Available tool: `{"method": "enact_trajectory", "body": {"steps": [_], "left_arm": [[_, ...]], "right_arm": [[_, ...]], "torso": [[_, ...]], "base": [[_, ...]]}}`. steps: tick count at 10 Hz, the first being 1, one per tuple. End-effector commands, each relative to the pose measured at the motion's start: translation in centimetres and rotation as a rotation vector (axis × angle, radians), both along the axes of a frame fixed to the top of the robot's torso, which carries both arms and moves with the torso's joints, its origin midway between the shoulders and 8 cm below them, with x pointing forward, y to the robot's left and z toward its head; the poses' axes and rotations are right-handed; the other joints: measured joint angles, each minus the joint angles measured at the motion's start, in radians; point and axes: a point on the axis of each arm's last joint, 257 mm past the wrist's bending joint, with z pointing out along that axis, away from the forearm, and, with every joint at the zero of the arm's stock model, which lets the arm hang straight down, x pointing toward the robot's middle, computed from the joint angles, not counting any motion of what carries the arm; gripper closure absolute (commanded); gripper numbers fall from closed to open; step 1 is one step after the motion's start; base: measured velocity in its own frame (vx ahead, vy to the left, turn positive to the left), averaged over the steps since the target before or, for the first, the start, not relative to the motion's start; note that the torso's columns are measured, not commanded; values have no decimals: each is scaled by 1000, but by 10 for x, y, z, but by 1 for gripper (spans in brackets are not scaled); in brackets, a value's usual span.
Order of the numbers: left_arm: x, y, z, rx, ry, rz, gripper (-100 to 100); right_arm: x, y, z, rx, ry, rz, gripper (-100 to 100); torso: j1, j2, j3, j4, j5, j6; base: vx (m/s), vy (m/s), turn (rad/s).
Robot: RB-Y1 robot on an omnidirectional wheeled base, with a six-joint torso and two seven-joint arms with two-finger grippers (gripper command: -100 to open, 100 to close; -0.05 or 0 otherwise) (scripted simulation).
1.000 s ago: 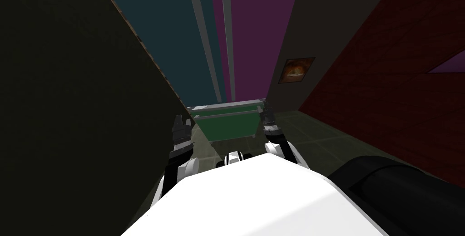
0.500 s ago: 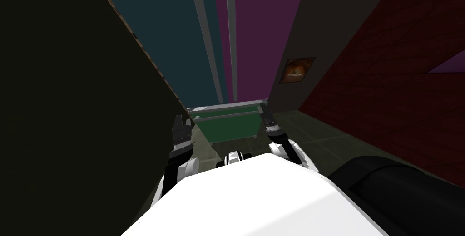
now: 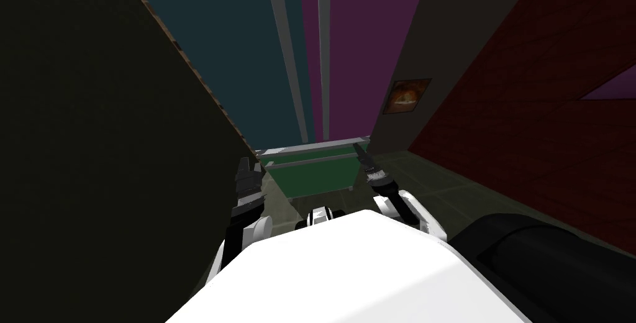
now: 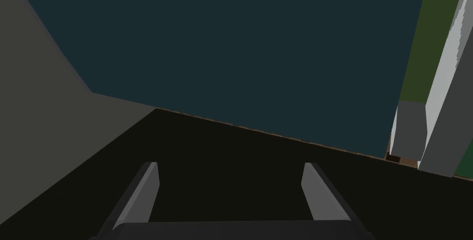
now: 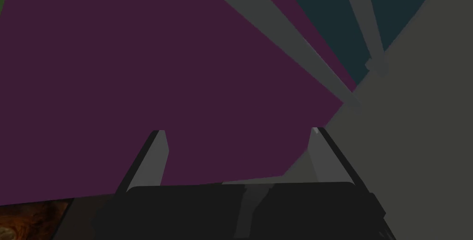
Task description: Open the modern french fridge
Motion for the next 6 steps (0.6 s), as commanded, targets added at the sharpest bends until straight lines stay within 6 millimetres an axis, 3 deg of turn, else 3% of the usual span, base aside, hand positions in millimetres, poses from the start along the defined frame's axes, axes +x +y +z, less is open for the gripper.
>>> {"method": "enact_trajectory", "body": {"steps": [1,6], "left_arm": [[0,0,0,0,0,0,0],[0,0,0,0,0,0,0]], "right_arm": [[1,-4,-5,-144,6,-51,-100],[4,-14,-16,-440,14,-144,-100]], "torso": [[-1,0,0,0,0,0],[-1,2,1,0,0,0]], "base": [[89,70,-33],[77,87,-43]]}}
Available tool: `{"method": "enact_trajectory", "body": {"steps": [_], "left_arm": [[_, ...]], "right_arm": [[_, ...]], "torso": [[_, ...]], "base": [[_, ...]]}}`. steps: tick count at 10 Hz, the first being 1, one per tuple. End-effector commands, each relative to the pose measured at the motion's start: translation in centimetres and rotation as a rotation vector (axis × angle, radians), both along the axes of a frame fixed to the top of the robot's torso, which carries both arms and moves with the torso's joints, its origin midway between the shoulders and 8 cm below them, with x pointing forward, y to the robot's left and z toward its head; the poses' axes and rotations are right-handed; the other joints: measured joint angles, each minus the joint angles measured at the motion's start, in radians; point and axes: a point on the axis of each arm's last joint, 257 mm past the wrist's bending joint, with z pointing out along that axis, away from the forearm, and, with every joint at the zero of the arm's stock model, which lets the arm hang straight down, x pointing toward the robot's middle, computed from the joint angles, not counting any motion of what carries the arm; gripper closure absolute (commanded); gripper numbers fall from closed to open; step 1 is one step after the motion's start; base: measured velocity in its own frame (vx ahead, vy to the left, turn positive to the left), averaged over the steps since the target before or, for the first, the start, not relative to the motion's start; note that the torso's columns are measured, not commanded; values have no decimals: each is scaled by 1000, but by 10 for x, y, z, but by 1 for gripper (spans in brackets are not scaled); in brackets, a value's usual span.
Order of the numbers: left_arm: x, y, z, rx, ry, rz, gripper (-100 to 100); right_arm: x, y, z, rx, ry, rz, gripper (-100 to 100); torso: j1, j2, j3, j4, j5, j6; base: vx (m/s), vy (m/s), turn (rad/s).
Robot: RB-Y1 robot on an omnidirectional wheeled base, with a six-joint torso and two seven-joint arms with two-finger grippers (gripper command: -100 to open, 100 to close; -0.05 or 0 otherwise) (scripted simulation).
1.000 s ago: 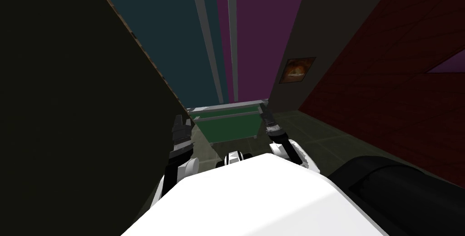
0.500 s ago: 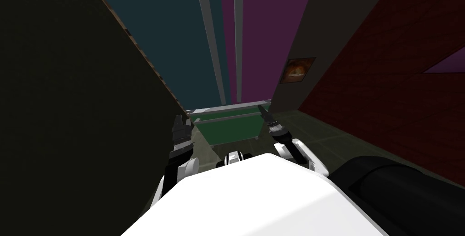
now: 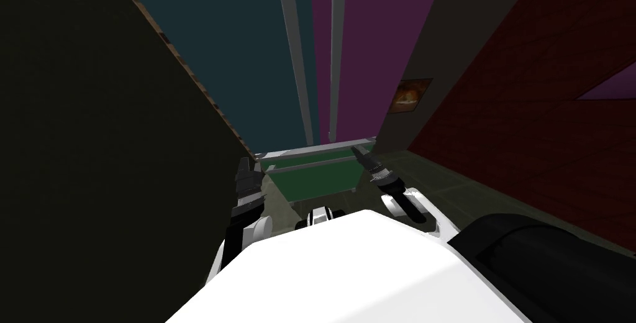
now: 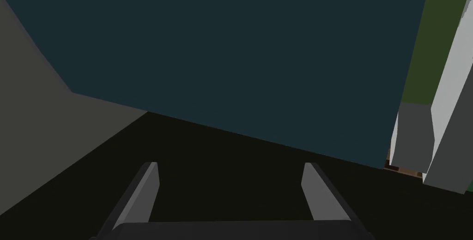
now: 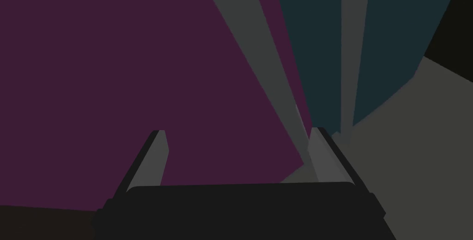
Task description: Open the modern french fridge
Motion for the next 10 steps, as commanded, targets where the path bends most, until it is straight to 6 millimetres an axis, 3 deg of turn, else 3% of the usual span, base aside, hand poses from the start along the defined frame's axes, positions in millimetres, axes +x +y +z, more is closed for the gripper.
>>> {"method": "enact_trajectory", "body": {"steps": [1,10], "left_arm": [[0,0,0,0,0,0,0],[0,0,0,0,0,0,0]], "right_arm": [[2,-6,-7,-165,4,-48,-100],[14,-36,-26,-757,-7,-174,-100]], "torso": [[1,-1,0,0,0,0],[1,-1,-1,0,0,0]], "base": [[86,80,-44],[89,93,-44]]}}
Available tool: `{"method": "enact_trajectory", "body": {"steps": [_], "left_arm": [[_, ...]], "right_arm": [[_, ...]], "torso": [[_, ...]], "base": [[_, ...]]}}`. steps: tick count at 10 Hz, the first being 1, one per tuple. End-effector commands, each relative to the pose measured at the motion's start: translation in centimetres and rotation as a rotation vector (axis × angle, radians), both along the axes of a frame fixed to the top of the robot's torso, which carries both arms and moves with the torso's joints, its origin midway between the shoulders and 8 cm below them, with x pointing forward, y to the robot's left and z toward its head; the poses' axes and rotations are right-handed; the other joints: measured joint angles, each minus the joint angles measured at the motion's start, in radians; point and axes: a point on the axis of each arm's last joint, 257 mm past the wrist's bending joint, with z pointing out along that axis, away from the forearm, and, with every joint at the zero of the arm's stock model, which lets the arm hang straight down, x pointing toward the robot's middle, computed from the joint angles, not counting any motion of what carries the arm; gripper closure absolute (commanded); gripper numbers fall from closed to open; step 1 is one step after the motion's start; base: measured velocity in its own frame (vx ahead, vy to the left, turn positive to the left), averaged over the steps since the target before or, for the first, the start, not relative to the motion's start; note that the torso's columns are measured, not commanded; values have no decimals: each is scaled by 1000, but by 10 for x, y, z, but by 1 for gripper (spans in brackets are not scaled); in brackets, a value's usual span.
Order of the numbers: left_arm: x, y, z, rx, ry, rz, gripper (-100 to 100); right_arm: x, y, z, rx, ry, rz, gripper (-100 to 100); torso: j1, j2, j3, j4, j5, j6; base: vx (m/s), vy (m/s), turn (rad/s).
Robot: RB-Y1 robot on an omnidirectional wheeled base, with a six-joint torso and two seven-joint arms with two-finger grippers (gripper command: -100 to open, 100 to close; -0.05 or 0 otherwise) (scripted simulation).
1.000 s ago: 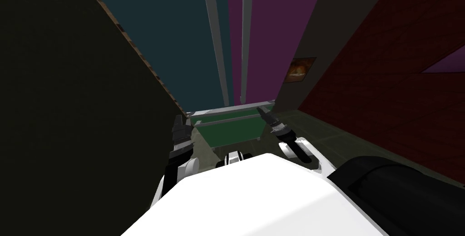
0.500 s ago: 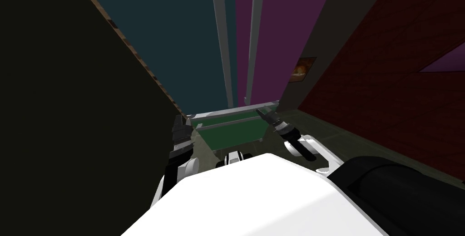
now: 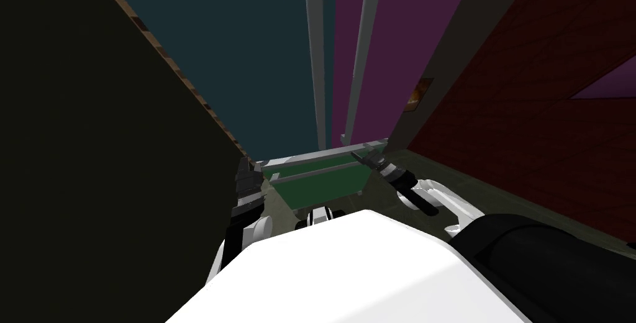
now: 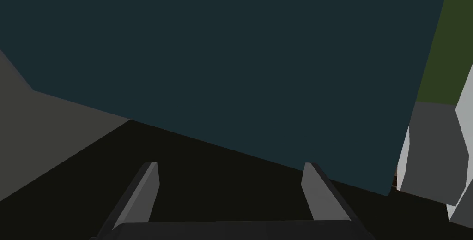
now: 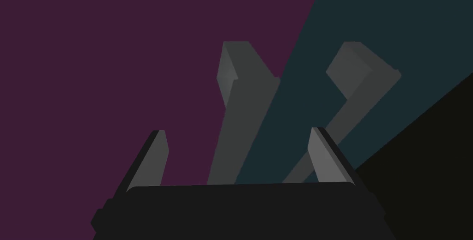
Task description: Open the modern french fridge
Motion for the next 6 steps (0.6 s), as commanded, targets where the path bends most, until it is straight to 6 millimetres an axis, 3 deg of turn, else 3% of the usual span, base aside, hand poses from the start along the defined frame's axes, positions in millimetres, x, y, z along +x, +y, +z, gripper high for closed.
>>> {"method": "enact_trajectory", "body": {"steps": [1,6], "left_arm": [[0,0,0,0,0,0,0],[0,0,0,0,0,0,0]], "right_arm": [[3,-9,-3,-168,-9,-25,-100],[9,-21,-3,-417,-32,-52,-100]], "torso": [[-1,0,0,0,0,0],[-2,0,0,0,-1,0]], "base": [[69,75,-40],[60,72,-33]]}}
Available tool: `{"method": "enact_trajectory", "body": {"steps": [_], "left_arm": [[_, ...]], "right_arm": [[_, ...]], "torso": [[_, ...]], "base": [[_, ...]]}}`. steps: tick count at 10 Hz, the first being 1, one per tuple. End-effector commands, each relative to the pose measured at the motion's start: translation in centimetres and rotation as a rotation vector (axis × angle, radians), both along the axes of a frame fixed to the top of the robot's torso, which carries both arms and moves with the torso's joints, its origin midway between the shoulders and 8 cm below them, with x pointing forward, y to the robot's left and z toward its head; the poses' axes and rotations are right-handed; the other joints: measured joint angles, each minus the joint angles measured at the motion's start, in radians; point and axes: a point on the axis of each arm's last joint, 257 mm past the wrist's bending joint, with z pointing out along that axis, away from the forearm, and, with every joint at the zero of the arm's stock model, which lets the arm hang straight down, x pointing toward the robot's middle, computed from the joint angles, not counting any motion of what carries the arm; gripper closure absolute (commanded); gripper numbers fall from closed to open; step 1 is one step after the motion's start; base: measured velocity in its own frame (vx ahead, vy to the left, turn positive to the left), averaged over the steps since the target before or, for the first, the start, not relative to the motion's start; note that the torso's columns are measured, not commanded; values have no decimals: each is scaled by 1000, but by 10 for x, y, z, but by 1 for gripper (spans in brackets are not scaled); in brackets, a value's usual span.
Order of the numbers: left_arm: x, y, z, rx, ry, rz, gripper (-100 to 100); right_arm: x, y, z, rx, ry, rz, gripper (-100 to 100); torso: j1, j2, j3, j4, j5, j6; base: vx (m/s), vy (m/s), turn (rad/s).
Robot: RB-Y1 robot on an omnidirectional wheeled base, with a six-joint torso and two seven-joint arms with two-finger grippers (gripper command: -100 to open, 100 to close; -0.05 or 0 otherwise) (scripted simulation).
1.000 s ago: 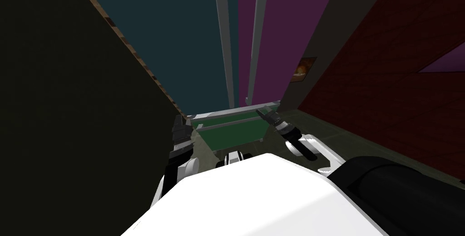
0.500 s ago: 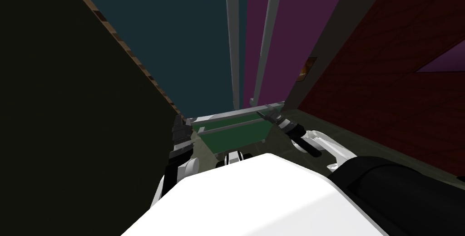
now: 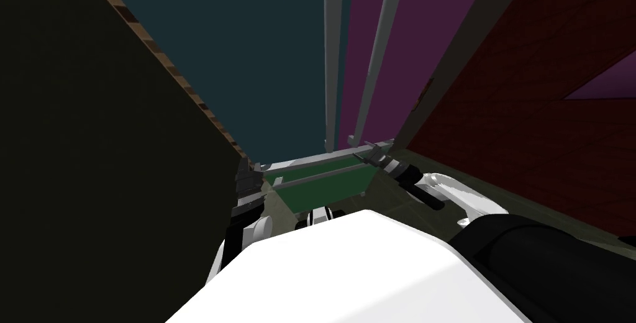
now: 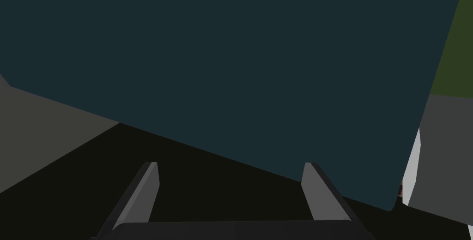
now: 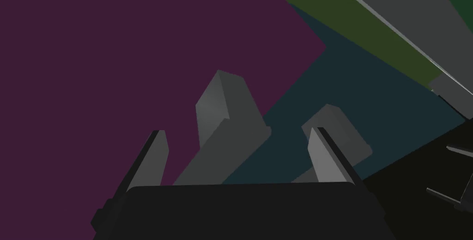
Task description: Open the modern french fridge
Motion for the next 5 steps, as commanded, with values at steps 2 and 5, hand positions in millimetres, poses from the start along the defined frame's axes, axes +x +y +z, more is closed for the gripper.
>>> {"method": "enact_trajectory", "body": {"steps": [2,5], "left_arm": [[0,0,0,0,0,0,0],[0,0,-2,-1,4,-1,0]], "right_arm": [[4,-8,3,-182,-23,-12,-100],[3,-6,6,-159,-20,-8,-100]], "torso": [[1,0,0,0,0,0],[1,-3,-2,1,-1,1]], "base": [[57,66,-33],[51,32,-8]]}}
